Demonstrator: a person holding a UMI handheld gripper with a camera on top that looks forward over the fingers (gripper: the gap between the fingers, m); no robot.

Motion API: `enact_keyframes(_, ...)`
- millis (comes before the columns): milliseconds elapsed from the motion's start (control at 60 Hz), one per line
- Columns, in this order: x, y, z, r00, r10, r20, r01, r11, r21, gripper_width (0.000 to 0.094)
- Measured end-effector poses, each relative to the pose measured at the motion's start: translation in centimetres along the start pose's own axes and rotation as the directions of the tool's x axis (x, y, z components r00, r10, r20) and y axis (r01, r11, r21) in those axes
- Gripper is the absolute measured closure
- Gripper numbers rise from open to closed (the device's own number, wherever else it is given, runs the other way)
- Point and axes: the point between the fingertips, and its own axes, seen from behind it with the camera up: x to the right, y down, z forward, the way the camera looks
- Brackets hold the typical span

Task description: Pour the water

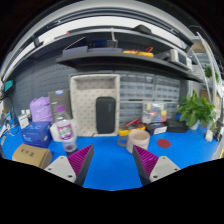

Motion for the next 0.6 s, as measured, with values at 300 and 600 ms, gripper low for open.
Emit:
enact_keyframes(300,-14.4,2.9,6.9,0.983,-0.064,0.172,0.076,0.995,-0.06,0.0138)
enact_keyframes(600,-18.3,1.4,13.0,0.983,-0.081,0.162,0.088,0.995,-0.038,0.0139)
